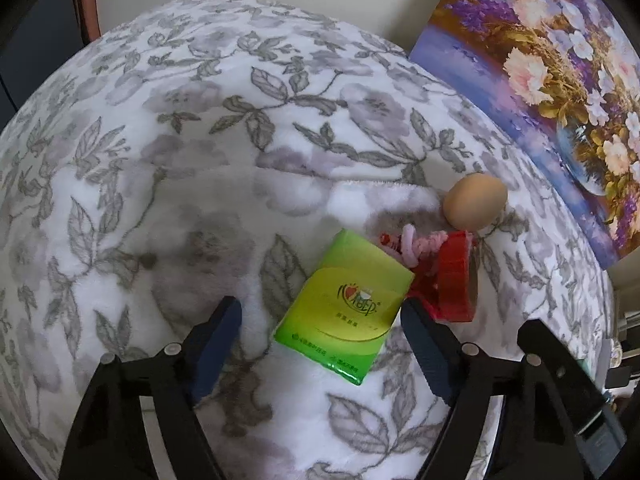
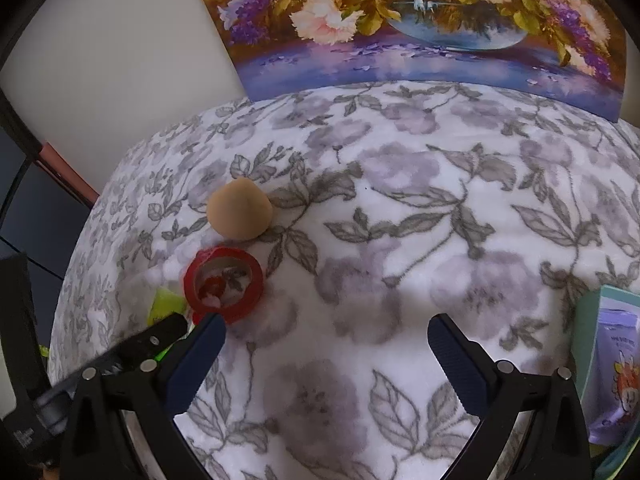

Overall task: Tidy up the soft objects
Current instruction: 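Grasp the green tissue pack with the left tool while the right grasps the red tape roll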

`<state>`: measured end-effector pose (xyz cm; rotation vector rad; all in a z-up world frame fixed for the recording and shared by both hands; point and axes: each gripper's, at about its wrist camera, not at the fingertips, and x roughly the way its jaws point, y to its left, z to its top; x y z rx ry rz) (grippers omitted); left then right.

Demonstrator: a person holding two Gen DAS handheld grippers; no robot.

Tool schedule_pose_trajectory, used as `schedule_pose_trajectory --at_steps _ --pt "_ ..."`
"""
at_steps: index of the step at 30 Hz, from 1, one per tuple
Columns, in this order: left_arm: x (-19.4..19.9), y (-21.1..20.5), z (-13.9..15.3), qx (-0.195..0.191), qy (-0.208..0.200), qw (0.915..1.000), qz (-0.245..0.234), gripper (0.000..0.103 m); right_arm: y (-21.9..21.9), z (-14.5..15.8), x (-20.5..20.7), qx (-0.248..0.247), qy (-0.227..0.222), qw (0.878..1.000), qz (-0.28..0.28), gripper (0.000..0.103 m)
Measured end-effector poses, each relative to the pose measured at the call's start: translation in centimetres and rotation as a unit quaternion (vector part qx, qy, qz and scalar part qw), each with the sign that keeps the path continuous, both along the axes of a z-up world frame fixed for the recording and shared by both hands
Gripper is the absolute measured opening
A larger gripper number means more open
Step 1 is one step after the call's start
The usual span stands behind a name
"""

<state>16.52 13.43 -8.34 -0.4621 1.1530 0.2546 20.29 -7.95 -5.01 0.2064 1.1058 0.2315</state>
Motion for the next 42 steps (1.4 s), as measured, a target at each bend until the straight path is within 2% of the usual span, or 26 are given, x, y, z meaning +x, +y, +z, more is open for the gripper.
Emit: schedule_pose_trajectory --at_steps 2,4,5,12,20,30,38,40,42 --pt "0.1 0.1 0.1 -0.006 -0.004 1.0000 0.001 0.075 0.2 0.0 0.4 0.003 0.000 1.000 0.001 0.102" --pt "0.0 0.4 0.2 -0.016 -0.008 0.9998 0.004 0.060 0.6 0.0 0.7 0.007 0.001 1.000 0.003 0.102" --pt "0.0 0.4 0.2 -0.019 -0.009 0.9998 0.005 0.057 0.7 0.0 0.8 0.007 0.000 1.000 0.004 0.102" --pt "-0.3 1.0 0.4 -0.035 -0.016 0.9992 0.013 0.055 1.9 0.2 1.7 0.014 0.002 1.000 0.011 0.102" --pt "-0.7 2.5 0.7 -0.006 -0.001 0.9989 0.047 0.054 3.5 -0.4 2.4 0.032 0.015 0.999 0.022 0.102" --pt "-1.3 4.2 0.9 -0.017 0.009 0.9967 0.079 0.054 5.0 -1.4 2.9 0.068 0.035 0.997 0.028 0.088" --pt "-1.3 4.2 1.0 -0.022 0.009 0.9967 0.078 0.054 6.2 -1.9 3.2 0.069 0.043 0.996 0.034 0.069" --pt "-1.3 4.3 0.9 -0.023 0.010 0.9966 0.078 0.054 6.3 -1.9 3.2 0.074 0.044 0.996 0.034 0.059" --pt "-1.2 4.3 0.8 -0.026 0.011 0.9965 0.079 0.054 6.4 -2.0 3.2 0.078 0.047 0.995 0.034 0.059"
